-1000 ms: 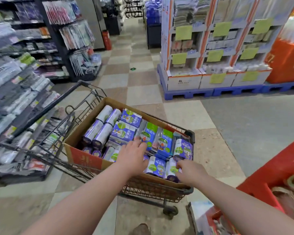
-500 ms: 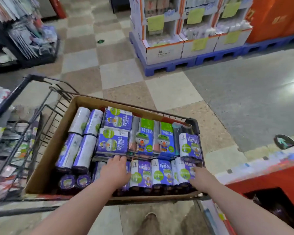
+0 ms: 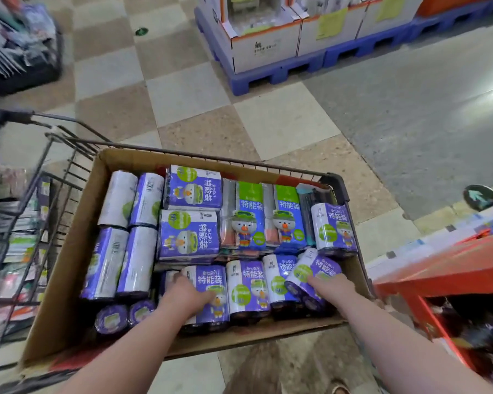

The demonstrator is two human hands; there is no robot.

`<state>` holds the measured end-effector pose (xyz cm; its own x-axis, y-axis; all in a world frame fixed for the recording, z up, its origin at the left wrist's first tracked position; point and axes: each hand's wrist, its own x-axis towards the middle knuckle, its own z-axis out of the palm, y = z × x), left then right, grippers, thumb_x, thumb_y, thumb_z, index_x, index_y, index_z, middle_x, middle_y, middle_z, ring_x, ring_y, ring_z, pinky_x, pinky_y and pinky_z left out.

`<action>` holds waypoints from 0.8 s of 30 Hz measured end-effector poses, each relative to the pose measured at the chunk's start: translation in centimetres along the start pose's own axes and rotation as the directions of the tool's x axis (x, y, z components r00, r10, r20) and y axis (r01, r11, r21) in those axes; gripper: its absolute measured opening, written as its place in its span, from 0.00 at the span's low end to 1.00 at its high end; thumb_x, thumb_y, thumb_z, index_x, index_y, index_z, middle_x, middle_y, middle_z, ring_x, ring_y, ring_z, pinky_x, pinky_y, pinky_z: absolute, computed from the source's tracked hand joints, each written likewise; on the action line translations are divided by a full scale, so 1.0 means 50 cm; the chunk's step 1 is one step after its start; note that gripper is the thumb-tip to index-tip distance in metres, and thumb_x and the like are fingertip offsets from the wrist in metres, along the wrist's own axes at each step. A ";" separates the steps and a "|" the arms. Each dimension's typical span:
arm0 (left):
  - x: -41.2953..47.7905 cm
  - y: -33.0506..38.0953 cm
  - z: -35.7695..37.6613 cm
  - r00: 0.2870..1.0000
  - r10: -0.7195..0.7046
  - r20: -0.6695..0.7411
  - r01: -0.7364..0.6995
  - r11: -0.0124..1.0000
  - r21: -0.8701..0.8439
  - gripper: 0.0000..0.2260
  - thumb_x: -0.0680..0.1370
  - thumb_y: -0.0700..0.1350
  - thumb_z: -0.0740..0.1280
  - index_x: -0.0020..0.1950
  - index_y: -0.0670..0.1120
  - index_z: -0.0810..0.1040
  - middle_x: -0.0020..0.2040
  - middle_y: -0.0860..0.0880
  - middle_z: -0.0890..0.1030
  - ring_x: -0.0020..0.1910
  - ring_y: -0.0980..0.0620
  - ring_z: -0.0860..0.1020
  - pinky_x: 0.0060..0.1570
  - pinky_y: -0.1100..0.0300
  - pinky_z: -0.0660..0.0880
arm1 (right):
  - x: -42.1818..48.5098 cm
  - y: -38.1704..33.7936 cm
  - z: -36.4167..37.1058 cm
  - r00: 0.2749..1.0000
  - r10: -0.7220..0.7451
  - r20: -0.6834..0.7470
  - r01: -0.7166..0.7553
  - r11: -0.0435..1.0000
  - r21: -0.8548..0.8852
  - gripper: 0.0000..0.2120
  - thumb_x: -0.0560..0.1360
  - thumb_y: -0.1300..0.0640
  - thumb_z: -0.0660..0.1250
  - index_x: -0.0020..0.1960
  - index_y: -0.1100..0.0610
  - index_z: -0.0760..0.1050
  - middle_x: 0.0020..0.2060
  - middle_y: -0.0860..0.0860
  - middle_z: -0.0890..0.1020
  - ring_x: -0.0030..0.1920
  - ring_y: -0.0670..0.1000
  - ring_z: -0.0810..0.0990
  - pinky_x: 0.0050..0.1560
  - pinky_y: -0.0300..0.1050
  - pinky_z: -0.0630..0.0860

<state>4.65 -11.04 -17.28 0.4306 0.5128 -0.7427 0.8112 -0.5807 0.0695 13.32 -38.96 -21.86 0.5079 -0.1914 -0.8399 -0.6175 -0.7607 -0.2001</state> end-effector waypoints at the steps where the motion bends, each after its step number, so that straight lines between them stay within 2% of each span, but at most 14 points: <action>1: 0.000 -0.001 -0.001 1.000 -0.004 0.004 0.005 1.000 -0.015 0.40 0.70 0.58 0.74 0.72 0.38 0.60 0.70 0.39 0.68 0.67 0.42 0.71 0.61 0.55 0.70 | 0.002 0.005 0.008 0.999 0.037 -0.011 -0.035 0.990 0.137 0.44 0.65 0.38 0.73 0.67 0.65 0.64 0.63 0.61 0.75 0.63 0.59 0.75 0.63 0.52 0.72; 2: 0.003 -0.001 -0.002 1.000 -0.010 0.002 0.010 0.999 -0.042 0.40 0.70 0.57 0.75 0.72 0.38 0.61 0.69 0.39 0.69 0.67 0.41 0.71 0.61 0.55 0.70 | 0.002 0.009 0.013 0.997 0.072 -0.025 -0.063 0.963 0.264 0.46 0.61 0.41 0.77 0.66 0.65 0.61 0.60 0.59 0.77 0.60 0.60 0.77 0.58 0.53 0.75; 4: 0.009 -0.003 -0.007 1.000 -0.005 0.011 0.006 0.993 -0.120 0.39 0.68 0.55 0.77 0.70 0.40 0.63 0.67 0.39 0.71 0.64 0.41 0.72 0.59 0.54 0.72 | 0.014 0.012 0.023 0.994 0.108 0.004 -0.098 0.889 0.448 0.42 0.65 0.49 0.79 0.65 0.63 0.57 0.55 0.57 0.75 0.57 0.60 0.78 0.46 0.53 0.76; 6: 0.015 -0.001 -0.008 0.999 -0.009 0.033 0.018 0.966 -0.258 0.36 0.66 0.52 0.79 0.66 0.41 0.67 0.63 0.41 0.75 0.60 0.42 0.75 0.59 0.53 0.74 | 0.008 0.004 0.030 0.986 0.118 0.116 -0.164 0.783 0.600 0.36 0.67 0.53 0.78 0.65 0.60 0.61 0.53 0.58 0.77 0.50 0.59 0.81 0.36 0.49 0.77; 7: 0.014 0.003 -0.010 0.998 -0.019 0.055 0.038 0.936 -0.350 0.34 0.64 0.51 0.80 0.62 0.41 0.69 0.60 0.41 0.78 0.57 0.42 0.78 0.59 0.51 0.75 | 0.005 0.001 0.036 0.982 0.093 0.163 -0.177 0.757 0.629 0.31 0.68 0.54 0.77 0.64 0.59 0.65 0.50 0.57 0.79 0.45 0.57 0.81 0.32 0.46 0.77; 9: 0.004 0.015 -0.012 0.988 -0.056 0.146 0.120 0.870 -0.479 0.29 0.62 0.53 0.79 0.56 0.41 0.74 0.51 0.42 0.81 0.47 0.44 0.81 0.49 0.54 0.78 | -0.012 -0.007 0.037 0.974 0.035 0.225 -0.170 0.767 0.618 0.20 0.72 0.50 0.73 0.60 0.55 0.71 0.44 0.54 0.81 0.37 0.52 0.79 0.31 0.42 0.74; 11: -0.017 0.032 -0.024 0.963 -0.062 0.262 0.186 0.856 -0.483 0.19 0.69 0.55 0.75 0.49 0.44 0.75 0.40 0.45 0.79 0.36 0.48 0.77 0.37 0.62 0.71 | -0.023 -0.012 0.026 0.963 0.011 0.270 -0.175 0.787 0.591 0.16 0.72 0.47 0.71 0.55 0.53 0.73 0.37 0.51 0.80 0.35 0.48 0.77 0.29 0.39 0.73; 12: -0.027 0.040 -0.030 0.957 -0.050 0.286 0.185 0.864 -0.468 0.16 0.72 0.56 0.72 0.47 0.45 0.73 0.37 0.46 0.77 0.34 0.49 0.74 0.34 0.63 0.67 | -0.031 -0.012 0.016 0.961 0.000 0.278 -0.168 0.795 0.583 0.15 0.72 0.46 0.71 0.53 0.53 0.74 0.34 0.50 0.80 0.33 0.47 0.77 0.27 0.36 0.73; 15: -0.049 0.060 -0.043 0.956 0.021 0.291 0.114 0.890 -0.441 0.17 0.74 0.57 0.70 0.46 0.45 0.71 0.37 0.44 0.75 0.33 0.48 0.72 0.31 0.61 0.68 | -0.066 -0.016 -0.021 0.960 -0.069 0.271 -0.095 0.831 0.548 0.11 0.73 0.47 0.70 0.47 0.53 0.75 0.26 0.47 0.79 0.29 0.45 0.76 0.25 0.32 0.69; 16: -0.056 0.069 -0.042 0.951 0.069 0.300 0.077 0.890 -0.449 0.16 0.74 0.56 0.70 0.46 0.44 0.72 0.39 0.44 0.77 0.34 0.48 0.74 0.31 0.61 0.69 | -0.071 -0.012 -0.029 0.961 -0.093 0.260 -0.067 0.833 0.549 0.10 0.73 0.47 0.70 0.48 0.53 0.76 0.27 0.47 0.80 0.29 0.45 0.77 0.27 0.33 0.69; 18: -0.067 0.088 -0.032 0.934 0.189 0.303 -0.006 0.857 -0.515 0.16 0.73 0.52 0.73 0.52 0.44 0.75 0.44 0.43 0.82 0.37 0.45 0.79 0.38 0.56 0.76 | -0.094 -0.003 -0.046 0.955 -0.164 0.248 -0.007 0.821 0.571 0.10 0.73 0.50 0.71 0.51 0.54 0.77 0.33 0.48 0.83 0.30 0.46 0.80 0.28 0.34 0.71; 20: -0.074 0.110 -0.012 0.909 0.329 0.256 -0.116 0.790 -0.603 0.24 0.68 0.46 0.77 0.60 0.42 0.74 0.50 0.42 0.84 0.43 0.44 0.83 0.47 0.49 0.80 | -0.111 0.015 -0.065 0.953 -0.223 0.206 0.061 0.805 0.590 0.13 0.71 0.52 0.72 0.54 0.55 0.77 0.38 0.50 0.85 0.31 0.47 0.83 0.30 0.35 0.75; 22: -0.084 0.137 0.006 0.879 0.439 0.187 -0.241 0.746 -0.621 0.30 0.67 0.41 0.78 0.65 0.43 0.69 0.53 0.42 0.83 0.47 0.45 0.83 0.48 0.52 0.80 | -0.131 0.042 -0.086 0.958 -0.247 0.145 0.113 0.790 0.602 0.21 0.66 0.51 0.74 0.56 0.56 0.76 0.42 0.52 0.86 0.33 0.49 0.84 0.32 0.38 0.77; 24: -0.108 0.167 0.019 0.837 0.528 0.144 -0.338 0.706 -0.622 0.31 0.70 0.39 0.76 0.68 0.45 0.66 0.54 0.44 0.82 0.46 0.47 0.81 0.45 0.55 0.79 | -0.157 0.078 -0.105 0.965 -0.255 0.069 0.158 0.767 0.621 0.24 0.63 0.50 0.73 0.57 0.56 0.74 0.44 0.53 0.85 0.34 0.50 0.84 0.32 0.38 0.77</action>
<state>8.72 -19.26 -13.31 0.7316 0.0315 -0.6810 0.6732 -0.1905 0.7145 10.09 -43.68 -13.40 0.6060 0.0518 -0.7938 -0.7666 -0.2284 -0.6001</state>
